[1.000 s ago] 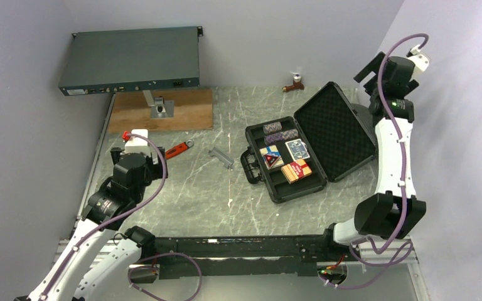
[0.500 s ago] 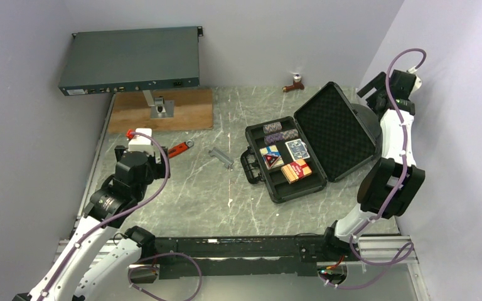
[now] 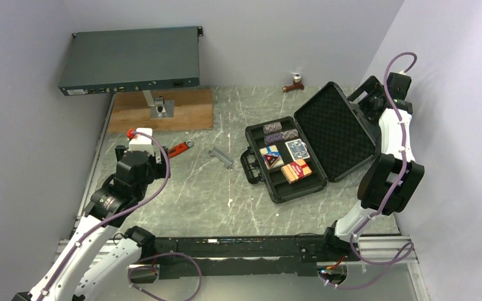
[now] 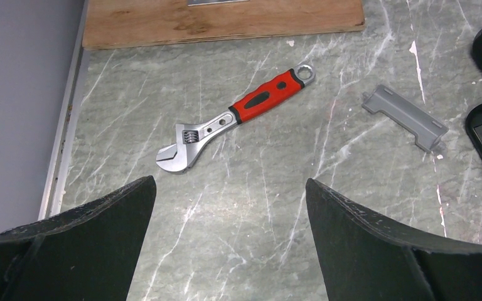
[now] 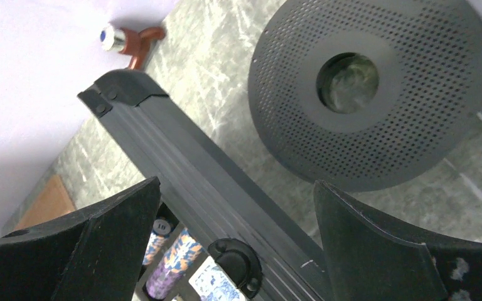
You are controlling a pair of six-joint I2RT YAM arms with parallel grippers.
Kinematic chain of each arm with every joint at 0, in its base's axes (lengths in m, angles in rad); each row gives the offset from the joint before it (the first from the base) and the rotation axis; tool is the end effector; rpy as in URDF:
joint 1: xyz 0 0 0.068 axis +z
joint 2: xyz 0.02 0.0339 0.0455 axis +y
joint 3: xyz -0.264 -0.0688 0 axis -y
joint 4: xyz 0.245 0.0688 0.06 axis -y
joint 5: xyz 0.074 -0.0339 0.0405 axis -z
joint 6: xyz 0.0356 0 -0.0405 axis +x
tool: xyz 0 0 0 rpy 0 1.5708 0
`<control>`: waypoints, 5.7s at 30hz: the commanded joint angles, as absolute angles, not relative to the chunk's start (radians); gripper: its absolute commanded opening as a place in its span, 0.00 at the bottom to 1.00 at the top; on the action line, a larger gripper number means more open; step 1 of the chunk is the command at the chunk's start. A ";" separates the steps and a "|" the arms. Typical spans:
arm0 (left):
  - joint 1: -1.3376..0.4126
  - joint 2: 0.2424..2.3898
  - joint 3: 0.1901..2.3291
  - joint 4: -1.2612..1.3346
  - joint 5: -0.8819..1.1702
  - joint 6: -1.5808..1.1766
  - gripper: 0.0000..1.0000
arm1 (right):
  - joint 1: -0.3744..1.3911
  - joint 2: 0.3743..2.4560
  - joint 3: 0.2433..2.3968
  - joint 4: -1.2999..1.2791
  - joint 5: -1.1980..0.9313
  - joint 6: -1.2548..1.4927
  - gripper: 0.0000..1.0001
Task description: Pack up texas hold em set
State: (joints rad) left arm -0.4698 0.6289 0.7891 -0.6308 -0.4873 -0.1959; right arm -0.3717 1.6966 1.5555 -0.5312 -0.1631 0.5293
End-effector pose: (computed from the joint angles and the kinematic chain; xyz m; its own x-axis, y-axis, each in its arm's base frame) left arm 0.1260 -0.0453 0.3193 -0.4020 0.0112 -0.9156 -0.0513 0.9981 0.0348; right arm 0.3650 -0.1361 0.3324 -0.3797 0.6827 -0.6243 0.5002 0.7192 0.4823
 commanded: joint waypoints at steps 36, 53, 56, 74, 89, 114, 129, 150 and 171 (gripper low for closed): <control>-0.468 0.591 0.801 -0.614 -0.506 -0.192 0.96 | -0.155 1.578 1.531 -0.582 -0.426 0.521 0.93; -0.468 0.595 0.799 -0.611 -0.507 -0.191 0.96 | -0.023 1.572 1.555 -0.532 -0.576 0.553 0.93; -0.468 0.596 0.799 -0.612 -0.507 -0.190 0.96 | -0.006 1.563 1.573 -0.502 -0.615 0.574 0.93; -0.468 0.604 0.801 -0.615 -0.510 -0.191 0.96 | 0.143 1.570 1.467 -0.481 -0.480 0.560 0.73; -0.469 0.615 0.802 -0.612 -0.480 -0.188 0.96 | 0.258 1.525 1.279 -0.485 -0.383 0.493 0.50; -0.467 0.754 0.792 -0.441 0.121 -0.216 0.91 | 0.312 1.405 1.094 -0.425 -0.414 0.460 0.48; -0.607 1.261 0.799 -0.014 0.315 -0.404 0.52 | 0.343 1.350 0.984 -0.341 -0.409 0.477 0.21; -0.641 1.594 0.845 0.135 0.286 -0.431 0.21 | 0.356 1.489 0.882 -0.362 -0.333 0.477 0.00; -0.654 1.785 0.926 0.200 0.307 -0.459 0.17 | 0.356 1.511 0.901 -0.382 -0.247 0.469 0.00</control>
